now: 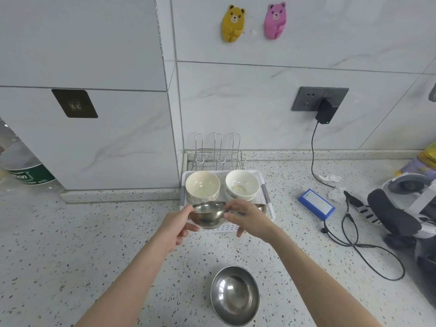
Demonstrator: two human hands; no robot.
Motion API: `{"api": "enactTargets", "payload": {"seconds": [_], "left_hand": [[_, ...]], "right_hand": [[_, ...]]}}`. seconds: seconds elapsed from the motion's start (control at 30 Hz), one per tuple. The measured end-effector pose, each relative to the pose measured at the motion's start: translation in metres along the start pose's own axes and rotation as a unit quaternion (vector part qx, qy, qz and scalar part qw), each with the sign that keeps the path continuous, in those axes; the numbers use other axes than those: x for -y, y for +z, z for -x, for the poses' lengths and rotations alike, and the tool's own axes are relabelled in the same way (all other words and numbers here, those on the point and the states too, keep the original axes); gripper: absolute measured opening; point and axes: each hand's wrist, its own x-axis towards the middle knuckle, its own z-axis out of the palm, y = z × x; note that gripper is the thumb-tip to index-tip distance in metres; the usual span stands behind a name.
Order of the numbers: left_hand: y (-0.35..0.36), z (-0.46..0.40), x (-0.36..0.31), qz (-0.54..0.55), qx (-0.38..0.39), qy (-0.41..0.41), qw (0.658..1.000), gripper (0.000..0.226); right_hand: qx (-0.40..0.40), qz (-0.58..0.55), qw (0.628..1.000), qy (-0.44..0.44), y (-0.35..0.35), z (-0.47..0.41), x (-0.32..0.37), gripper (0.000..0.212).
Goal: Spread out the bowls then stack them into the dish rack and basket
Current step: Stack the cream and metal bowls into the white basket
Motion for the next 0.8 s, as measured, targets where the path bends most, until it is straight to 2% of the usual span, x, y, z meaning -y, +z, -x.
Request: {"api": "enactTargets", "payload": {"seconds": [0.1, 0.2, 0.37, 0.43, 0.53, 0.8], "left_hand": [[-0.001, -0.005, -0.002, -0.102, -0.057, 0.075, 0.990, 0.026], [-0.005, -0.011, -0.005, -0.137, -0.071, 0.118, 0.981, 0.026], [-0.008, -0.020, -0.010, -0.175, -0.053, 0.098, 0.978, 0.038], [-0.006, -0.023, -0.011, -0.169, -0.044, 0.089, 0.981, 0.041], [-0.003, -0.026, -0.010, -0.177, -0.039, 0.082, 0.980, 0.038], [0.001, -0.033, -0.004, -0.199, -0.040, 0.065, 0.977, 0.036]], "right_hand": [[0.016, 0.032, 0.999, 0.009, -0.001, -0.012, 0.002, 0.010], [0.024, 0.049, 0.998, 0.014, -0.004, -0.024, 0.006, 0.021], [0.024, 0.146, 0.989, 0.020, -0.003, -0.042, 0.012, 0.019], [0.019, 0.179, 0.983, 0.027, 0.000, -0.047, 0.012, 0.025], [0.012, 0.186, 0.982, 0.042, 0.005, -0.051, 0.010, 0.035], [-0.022, 0.206, 0.976, 0.064, 0.019, -0.051, 0.005, 0.032]]}}
